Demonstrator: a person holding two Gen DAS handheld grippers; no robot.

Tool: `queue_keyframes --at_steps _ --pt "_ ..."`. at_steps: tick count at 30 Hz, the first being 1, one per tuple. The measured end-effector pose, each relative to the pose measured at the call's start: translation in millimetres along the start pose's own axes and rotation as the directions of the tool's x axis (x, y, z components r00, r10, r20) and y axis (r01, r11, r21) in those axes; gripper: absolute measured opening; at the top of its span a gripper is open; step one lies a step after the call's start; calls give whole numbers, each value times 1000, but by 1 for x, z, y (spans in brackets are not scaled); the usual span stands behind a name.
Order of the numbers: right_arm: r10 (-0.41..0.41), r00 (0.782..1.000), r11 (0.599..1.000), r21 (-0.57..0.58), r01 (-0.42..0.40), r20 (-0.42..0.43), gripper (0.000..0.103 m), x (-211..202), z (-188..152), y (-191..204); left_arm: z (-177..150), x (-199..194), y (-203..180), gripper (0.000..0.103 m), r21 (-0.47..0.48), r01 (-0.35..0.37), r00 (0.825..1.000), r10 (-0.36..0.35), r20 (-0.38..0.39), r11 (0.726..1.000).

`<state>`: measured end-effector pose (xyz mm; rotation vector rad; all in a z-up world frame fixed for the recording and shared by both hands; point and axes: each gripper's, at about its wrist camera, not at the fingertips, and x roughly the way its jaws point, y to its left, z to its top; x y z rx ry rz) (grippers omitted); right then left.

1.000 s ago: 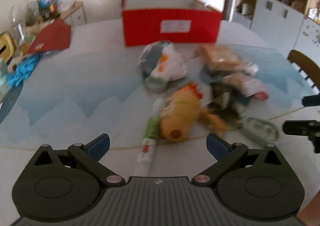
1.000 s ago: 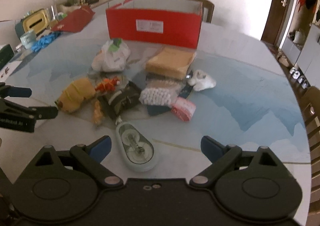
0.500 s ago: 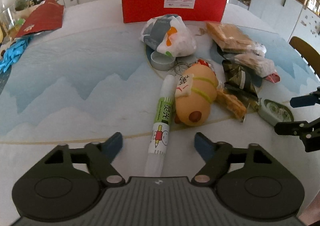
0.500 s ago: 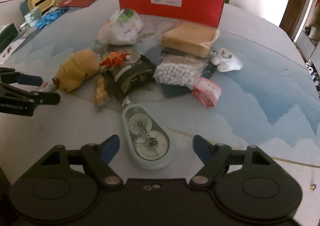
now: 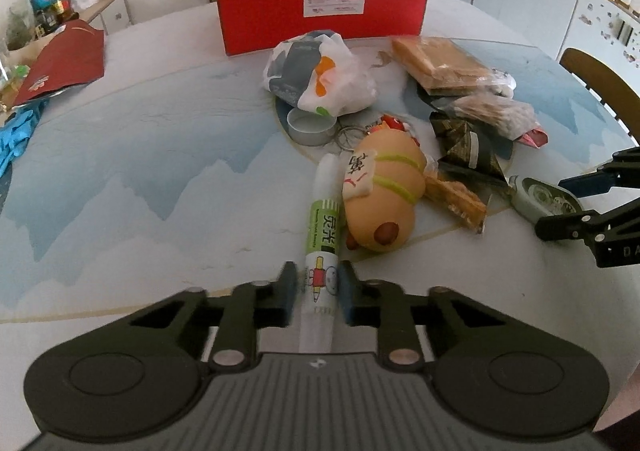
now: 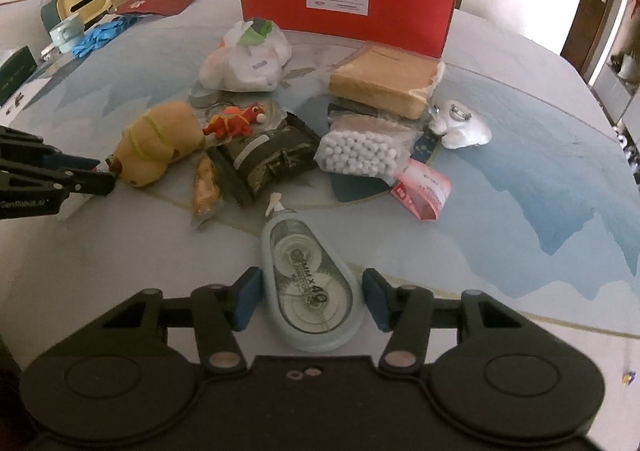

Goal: Organize objects
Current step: 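Grasp the green-capped glue stick with the left tool while the right tool grasps the white correction tape, then carry the glue stick and correction tape with both tools over the red box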

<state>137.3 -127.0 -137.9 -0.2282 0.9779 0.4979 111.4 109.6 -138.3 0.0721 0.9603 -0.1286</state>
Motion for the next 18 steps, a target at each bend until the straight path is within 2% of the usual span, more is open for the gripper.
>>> queue_keyframes --at_steps 7,18 --pt "4 1000 999 34 -4 20 54 -16 4 2 0 -5 15 16 -48 41 999 -42 -11 998" --pt "-21 995 996 91 12 98 54 -47 32 3 18 -30 37 16 -42 102 992 -99 79 994"
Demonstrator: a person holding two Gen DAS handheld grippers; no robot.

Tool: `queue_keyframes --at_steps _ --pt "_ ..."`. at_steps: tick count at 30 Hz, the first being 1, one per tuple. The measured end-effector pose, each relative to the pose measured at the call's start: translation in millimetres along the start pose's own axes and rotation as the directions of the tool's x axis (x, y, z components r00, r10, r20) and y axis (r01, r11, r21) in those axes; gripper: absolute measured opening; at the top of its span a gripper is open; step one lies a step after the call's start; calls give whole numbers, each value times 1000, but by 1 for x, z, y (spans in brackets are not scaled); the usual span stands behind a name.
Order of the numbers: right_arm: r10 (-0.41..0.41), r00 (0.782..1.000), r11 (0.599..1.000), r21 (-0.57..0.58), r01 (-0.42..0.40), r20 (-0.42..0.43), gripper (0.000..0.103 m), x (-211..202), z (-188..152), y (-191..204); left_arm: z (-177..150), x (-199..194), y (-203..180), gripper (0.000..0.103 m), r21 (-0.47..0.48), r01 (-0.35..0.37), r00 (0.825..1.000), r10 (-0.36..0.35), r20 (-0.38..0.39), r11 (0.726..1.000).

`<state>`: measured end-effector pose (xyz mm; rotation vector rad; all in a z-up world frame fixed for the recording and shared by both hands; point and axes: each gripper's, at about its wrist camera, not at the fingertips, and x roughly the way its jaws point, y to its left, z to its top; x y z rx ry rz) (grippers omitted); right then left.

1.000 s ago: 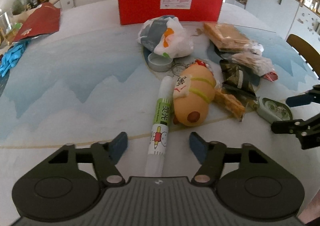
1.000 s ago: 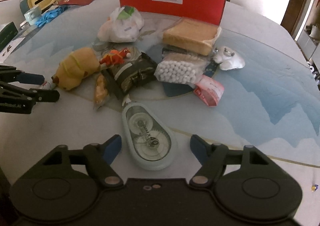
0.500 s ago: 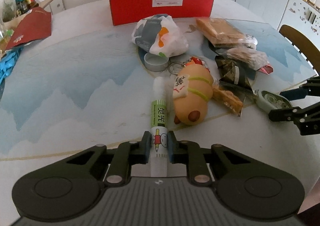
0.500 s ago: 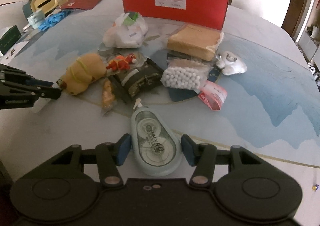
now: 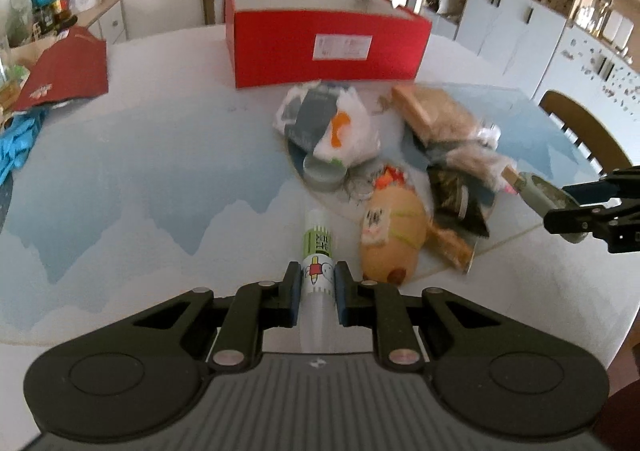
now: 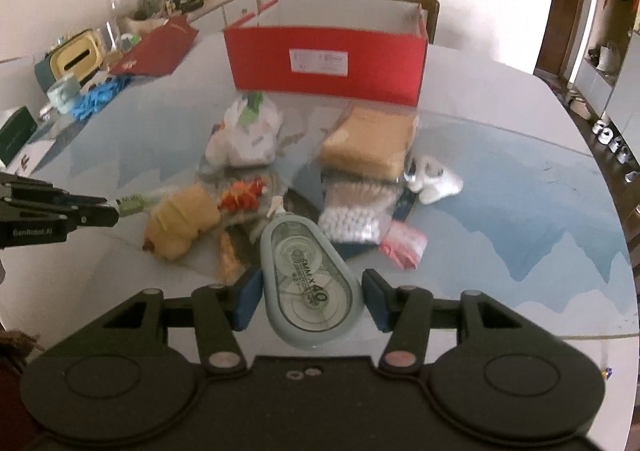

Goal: Organize objects
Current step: 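Carry the glue stick and correction tape with both tools over the red box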

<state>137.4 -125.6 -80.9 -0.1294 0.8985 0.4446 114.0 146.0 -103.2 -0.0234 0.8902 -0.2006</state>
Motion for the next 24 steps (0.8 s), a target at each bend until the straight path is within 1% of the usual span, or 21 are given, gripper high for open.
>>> queue_keyframes --at_steps 4,9,14,17,20,24 --pt "-6 1000 1000 1 6 14 54 -3 14 5 12 -9 4 16 14 27 998 -27 49 1000" --pt "-13 1000 1000 1 13 12 54 -4 31 8 23 -14 10 16 11 55 995 -56 80 998" --pt "-27 1000 999 -24 27 16 54 -6 49 8 39 -17 18 16 21 76 990 -78 119 997" --pt "-37 999 998 -44 38 18 54 -6 62 8 53 -19 22 16 25 95 985 -98 143 995" --pt "-51 998 996 -76 53 22 54 -6 75 8 69 -21 23 16 52 105 979 -112 170 993" --pt "-60 998 994 -92 62 27 54 -3 94 3 95 -19 27 16 57 120 974 -129 188 991"
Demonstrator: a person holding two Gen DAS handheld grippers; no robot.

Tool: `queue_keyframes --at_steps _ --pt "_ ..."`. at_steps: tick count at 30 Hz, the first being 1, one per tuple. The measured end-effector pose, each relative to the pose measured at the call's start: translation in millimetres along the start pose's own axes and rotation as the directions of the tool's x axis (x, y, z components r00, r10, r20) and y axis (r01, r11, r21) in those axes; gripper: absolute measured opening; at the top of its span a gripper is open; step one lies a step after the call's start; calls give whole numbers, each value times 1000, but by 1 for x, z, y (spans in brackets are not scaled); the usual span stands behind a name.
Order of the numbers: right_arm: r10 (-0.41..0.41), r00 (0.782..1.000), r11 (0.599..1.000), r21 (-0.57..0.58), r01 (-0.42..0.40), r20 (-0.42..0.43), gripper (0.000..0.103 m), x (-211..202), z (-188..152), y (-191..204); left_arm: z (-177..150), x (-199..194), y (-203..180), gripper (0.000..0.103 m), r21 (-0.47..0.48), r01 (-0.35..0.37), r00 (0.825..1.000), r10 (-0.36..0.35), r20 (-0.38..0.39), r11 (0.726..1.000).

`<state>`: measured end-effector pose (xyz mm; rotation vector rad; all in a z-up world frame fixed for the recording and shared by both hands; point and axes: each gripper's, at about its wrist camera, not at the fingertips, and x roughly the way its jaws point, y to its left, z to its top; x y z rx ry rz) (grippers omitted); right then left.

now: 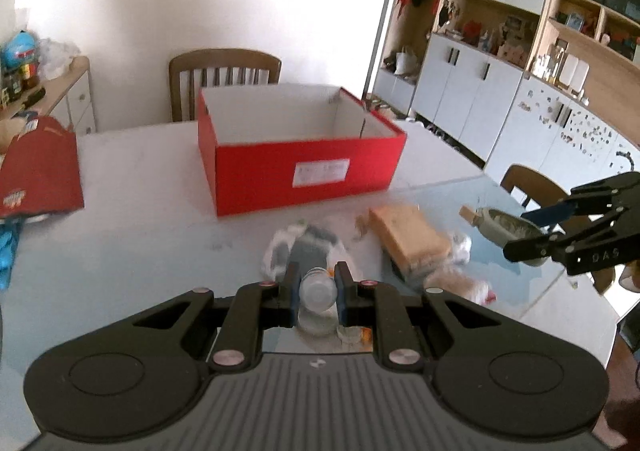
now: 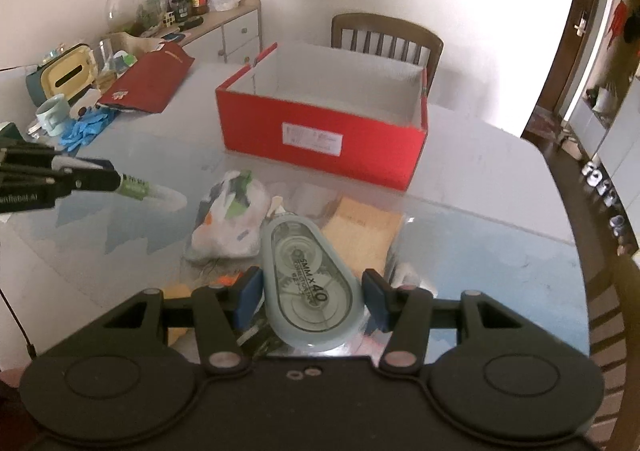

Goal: Organize objects
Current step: 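Carry the glue stick and correction tape with both tools over the red box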

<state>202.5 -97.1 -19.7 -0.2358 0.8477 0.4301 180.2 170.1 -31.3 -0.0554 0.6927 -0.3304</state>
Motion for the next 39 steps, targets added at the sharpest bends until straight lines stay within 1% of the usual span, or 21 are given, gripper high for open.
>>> queue_keyframes --at_steps 4,11,19,23,26,29,33,39 --pt "-3 1000 1000 8 3 16 54 5 17 -12 26 6 6 16 9 7 1000 -7 18 1000" --pt "-8 998 1000 -1 8 61 54 17 57 -36 77 16 12 16 45 -22 998 20 61 999" --pt "0 997 999 -37 3 81 54 48 108 -52 130 49 9 16 95 -52 995 43 94 994" --pt "-8 998 998 -56 12 65 54 75 131 -57 151 74 10 16 86 -55 995 47 90 995" --pt "-11 999 998 -56 13 46 54 98 146 -62 166 100 14 16 64 -48 997 43 68 997" --pt "-20 1000 998 -54 22 21 54 123 159 -65 176 128 18 16 72 -59 997 56 46 996" --pt "-23 999 999 -42 22 -32 54 155 171 -70 182 164 24 16 58 -78 997 78 -1 995" --pt "-30 991 999 -39 25 -128 54 200 177 -67 187 210 32 16 27 -89 995 91 -49 996"
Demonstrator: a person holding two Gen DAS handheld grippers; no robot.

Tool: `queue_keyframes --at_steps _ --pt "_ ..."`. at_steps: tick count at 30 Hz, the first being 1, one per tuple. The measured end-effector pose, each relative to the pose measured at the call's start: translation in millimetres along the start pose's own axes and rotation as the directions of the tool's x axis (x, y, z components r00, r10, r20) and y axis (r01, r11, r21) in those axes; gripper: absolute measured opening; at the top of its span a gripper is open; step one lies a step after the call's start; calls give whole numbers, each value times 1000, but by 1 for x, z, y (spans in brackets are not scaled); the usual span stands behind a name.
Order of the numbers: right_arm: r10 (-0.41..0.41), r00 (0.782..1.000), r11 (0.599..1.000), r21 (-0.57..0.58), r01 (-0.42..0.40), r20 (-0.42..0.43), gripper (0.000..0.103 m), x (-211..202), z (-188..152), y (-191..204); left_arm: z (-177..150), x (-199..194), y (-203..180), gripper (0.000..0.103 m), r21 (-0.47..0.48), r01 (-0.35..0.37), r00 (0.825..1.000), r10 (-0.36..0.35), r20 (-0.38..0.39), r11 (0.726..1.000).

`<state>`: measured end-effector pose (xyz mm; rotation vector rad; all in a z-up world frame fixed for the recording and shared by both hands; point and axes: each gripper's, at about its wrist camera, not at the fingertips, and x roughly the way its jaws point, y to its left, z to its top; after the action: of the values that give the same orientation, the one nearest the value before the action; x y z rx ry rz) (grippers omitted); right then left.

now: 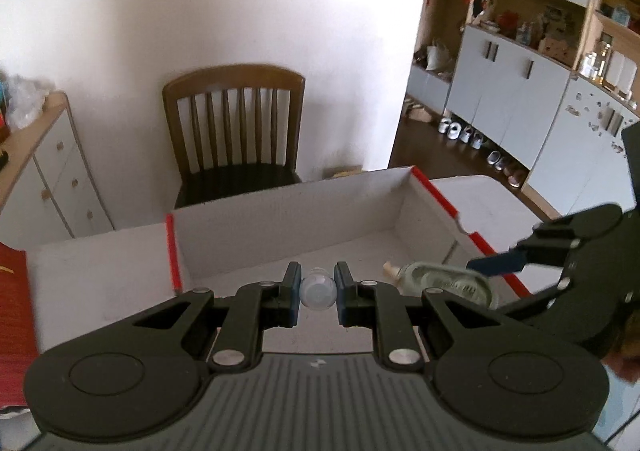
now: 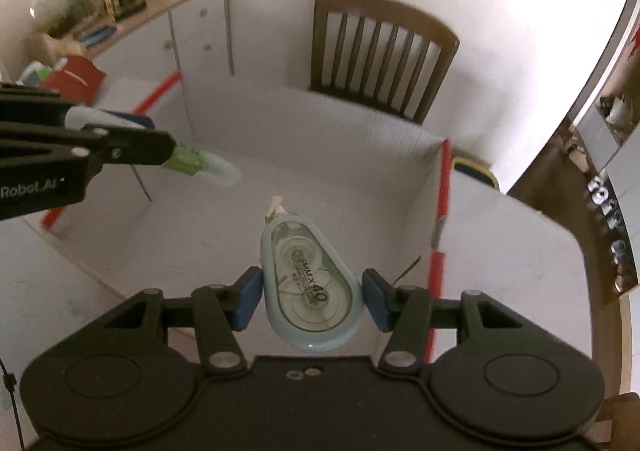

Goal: Organize objects
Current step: 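Carry the glue stick and correction tape with both tools over the red box, then open both tools to drop the glue stick and correction tape into the box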

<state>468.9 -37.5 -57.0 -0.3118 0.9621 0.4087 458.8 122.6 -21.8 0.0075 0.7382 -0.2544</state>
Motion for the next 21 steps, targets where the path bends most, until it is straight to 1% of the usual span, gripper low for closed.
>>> queue_keyframes --at_steps 3,6,8,11,14,15,18,19,21 --pt "5 999 1000 11 -5 -32 54 17 1 2 1 21 1 16 -5 -3 999 2 -39 1000" --pt "3 997 1000 13 -2 -73 54 32 0 6 -2 41 4 16 -13 -13 995 12 -97 1000" --pt "11 996 1000 10 -10 -91 54 38 -2 9 -4 51 7 16 -31 -3 993 -1 -118 1000" --pt "-8 993 1000 11 9 -119 54 47 -5 10 -8 64 10 16 -48 9 988 -16 -153 999" --pt "-2 990 999 41 7 -139 54 53 -9 7 -13 73 10 16 -36 13 982 -19 -190 999" --pt "-4 989 999 43 11 -146 54 55 -10 7 -13 76 10 16 -39 13 979 -20 -203 999" --pt "-5 988 999 49 12 -155 54 57 -14 8 -19 89 14 16 -65 20 958 -38 -283 998" --pt "-3 988 999 50 11 -156 54 57 -15 9 -21 92 13 16 -56 21 952 -37 -304 998" --pt "-8 987 999 49 16 -159 54 57 -17 10 -24 97 12 16 -31 17 944 -26 -329 999"
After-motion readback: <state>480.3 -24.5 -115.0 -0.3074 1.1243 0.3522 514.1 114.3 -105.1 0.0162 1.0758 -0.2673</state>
